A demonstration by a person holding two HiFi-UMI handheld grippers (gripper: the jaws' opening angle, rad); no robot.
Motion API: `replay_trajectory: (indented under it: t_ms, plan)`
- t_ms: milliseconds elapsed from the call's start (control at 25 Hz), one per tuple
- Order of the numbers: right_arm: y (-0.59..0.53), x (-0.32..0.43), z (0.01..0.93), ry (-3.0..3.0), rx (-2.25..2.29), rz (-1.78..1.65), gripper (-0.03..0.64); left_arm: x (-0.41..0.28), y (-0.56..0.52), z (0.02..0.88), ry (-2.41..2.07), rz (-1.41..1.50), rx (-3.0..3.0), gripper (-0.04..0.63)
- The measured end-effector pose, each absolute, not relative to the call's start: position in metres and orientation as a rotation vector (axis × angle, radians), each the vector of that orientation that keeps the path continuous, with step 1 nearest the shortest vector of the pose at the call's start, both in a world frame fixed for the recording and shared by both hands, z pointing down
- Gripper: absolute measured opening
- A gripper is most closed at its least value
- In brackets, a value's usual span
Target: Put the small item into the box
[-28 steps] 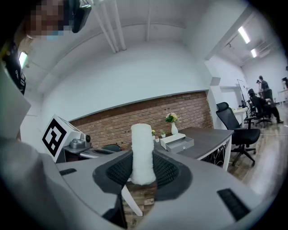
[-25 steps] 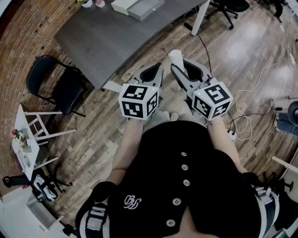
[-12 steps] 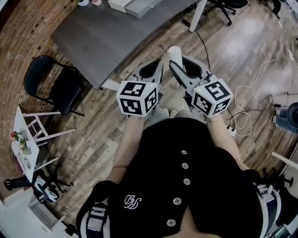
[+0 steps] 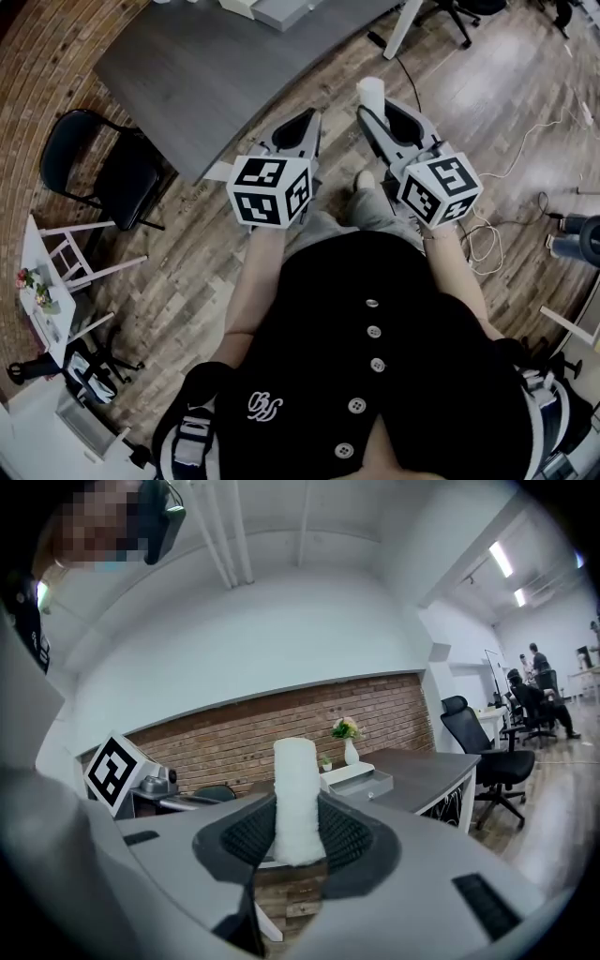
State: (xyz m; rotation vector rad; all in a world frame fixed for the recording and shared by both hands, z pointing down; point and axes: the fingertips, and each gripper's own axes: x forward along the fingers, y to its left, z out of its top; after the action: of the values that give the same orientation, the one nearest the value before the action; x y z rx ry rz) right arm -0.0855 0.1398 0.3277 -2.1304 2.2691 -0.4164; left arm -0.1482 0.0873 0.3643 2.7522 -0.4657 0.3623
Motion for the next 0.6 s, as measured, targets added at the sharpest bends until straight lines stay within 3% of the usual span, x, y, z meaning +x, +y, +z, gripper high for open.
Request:
replay_trajectory:
  t_ms: [280, 600]
  plan:
    - [0.081, -0.020, 0.341, 2.314, -2.075, -0.424, 0.135, -0.109, 0.029, 0.383, -0.603, 0.359, 2.693, 0.014]
    - [-0.025, 0.084, 0.337, 2.546, -1.871, -0.435, 0.135, -0.012, -0.059, 0.379, -0.798, 0.313, 2.612, 0.014]
